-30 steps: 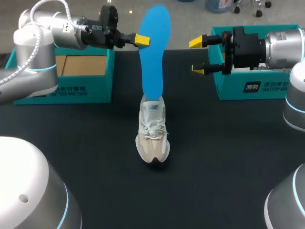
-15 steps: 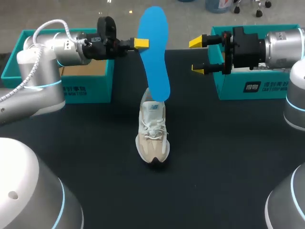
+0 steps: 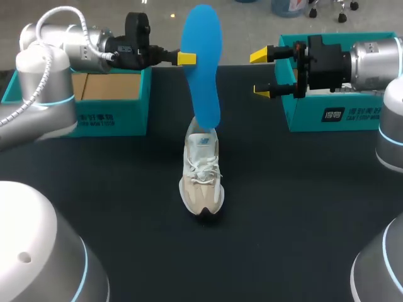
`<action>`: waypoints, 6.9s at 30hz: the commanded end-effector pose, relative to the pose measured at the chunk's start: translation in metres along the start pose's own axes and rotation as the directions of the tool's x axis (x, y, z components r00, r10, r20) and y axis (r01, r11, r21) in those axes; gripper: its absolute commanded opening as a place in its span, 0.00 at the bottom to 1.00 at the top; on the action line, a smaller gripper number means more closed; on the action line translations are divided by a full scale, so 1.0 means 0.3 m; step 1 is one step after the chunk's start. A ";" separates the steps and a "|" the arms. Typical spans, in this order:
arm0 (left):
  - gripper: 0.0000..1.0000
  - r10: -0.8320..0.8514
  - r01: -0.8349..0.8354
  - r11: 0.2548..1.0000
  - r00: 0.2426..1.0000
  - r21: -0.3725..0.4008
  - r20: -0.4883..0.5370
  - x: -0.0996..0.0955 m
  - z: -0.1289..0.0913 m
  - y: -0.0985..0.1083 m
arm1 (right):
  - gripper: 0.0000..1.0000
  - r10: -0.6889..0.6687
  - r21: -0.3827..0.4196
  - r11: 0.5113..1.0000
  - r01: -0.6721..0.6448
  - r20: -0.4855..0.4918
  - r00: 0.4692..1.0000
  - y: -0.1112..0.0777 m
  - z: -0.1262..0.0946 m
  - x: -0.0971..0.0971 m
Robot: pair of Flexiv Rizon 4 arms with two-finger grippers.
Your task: Take the shoe out of the shoebox, open the shoe tongue, remove and reinsert the insole, then place the shoe into the shoebox
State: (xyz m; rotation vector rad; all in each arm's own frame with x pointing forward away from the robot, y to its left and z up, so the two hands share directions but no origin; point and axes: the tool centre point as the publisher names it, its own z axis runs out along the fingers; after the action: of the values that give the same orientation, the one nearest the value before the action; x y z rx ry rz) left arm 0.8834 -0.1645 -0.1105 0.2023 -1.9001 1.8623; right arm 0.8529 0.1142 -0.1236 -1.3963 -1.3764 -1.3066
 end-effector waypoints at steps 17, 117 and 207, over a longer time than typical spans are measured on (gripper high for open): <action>0.00 0.644 -0.623 0.759 0.760 -0.191 0.080 0.002 0.023 -0.011 | 1.00 0.000 -0.001 1.000 0.000 0.002 1.000 0.001 0.008 0.000; 0.00 0.862 -0.841 -0.500 -0.505 -0.207 -0.031 -0.139 0.191 -0.005 | 0.00 0.048 0.140 0.989 -0.046 -0.014 0.999 0.060 0.162 0.001; 1.00 0.669 -0.841 -0.533 -0.484 0.089 -0.563 -0.147 -0.523 0.205 | 0.00 -0.457 0.017 0.889 0.457 0.070 0.886 0.140 0.288 0.089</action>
State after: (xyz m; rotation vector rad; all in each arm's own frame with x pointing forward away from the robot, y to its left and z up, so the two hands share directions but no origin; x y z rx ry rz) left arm 0.9316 -0.0174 -0.1900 -2.9268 -1.9798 1.4121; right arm 0.9036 0.1971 -0.1073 -1.1608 -1.8312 -1.5633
